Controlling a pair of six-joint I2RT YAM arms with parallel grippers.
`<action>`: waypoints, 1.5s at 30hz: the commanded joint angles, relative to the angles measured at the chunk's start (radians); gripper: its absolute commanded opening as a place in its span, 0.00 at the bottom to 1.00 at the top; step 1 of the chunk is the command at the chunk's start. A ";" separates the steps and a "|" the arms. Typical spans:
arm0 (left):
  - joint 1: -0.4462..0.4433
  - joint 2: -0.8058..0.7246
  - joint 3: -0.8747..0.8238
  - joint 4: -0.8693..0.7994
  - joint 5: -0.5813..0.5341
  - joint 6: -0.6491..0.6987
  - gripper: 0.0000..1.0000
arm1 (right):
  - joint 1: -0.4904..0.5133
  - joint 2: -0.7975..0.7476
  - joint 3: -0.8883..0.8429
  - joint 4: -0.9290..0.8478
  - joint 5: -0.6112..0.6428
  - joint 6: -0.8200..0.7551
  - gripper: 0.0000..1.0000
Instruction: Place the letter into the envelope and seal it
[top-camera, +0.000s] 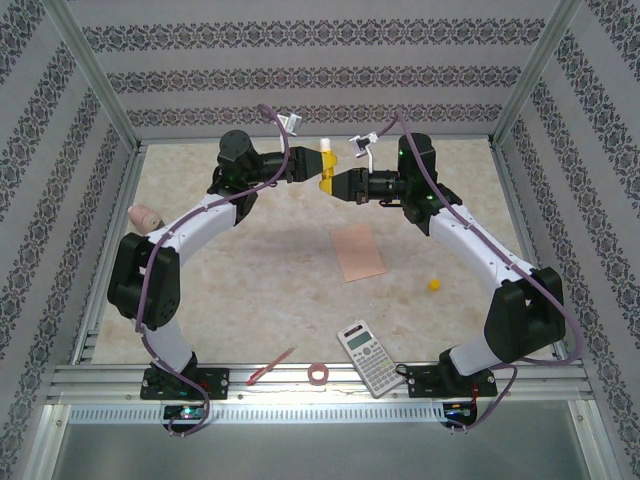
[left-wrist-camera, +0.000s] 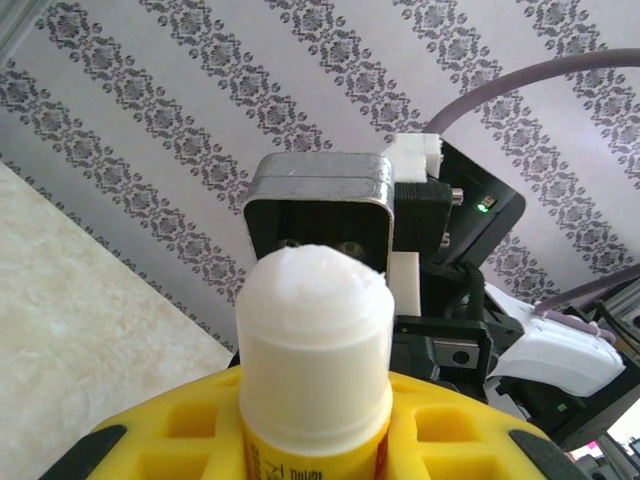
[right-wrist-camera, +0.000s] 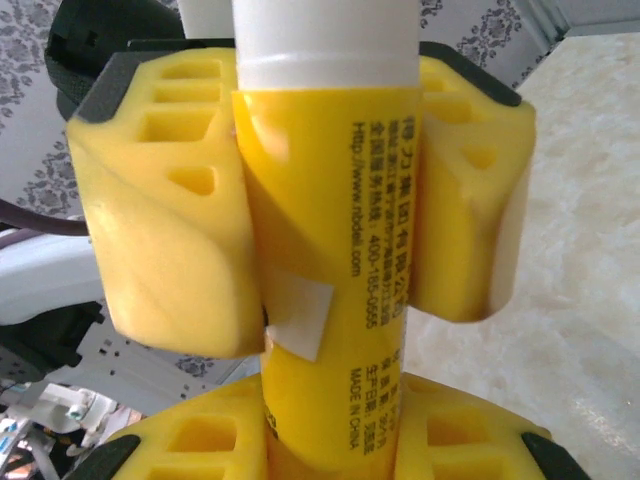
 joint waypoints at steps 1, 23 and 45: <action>-0.003 -0.054 0.006 -0.093 -0.045 0.087 0.01 | 0.032 -0.021 0.046 -0.105 0.114 -0.100 0.23; -0.039 -0.115 -0.041 -0.311 -0.326 0.132 0.00 | 0.261 -0.032 0.081 -0.290 0.741 -0.260 0.23; -0.001 -0.081 0.068 -0.183 -0.022 0.104 0.00 | -0.105 -0.108 -0.016 -0.099 -0.215 -0.021 0.76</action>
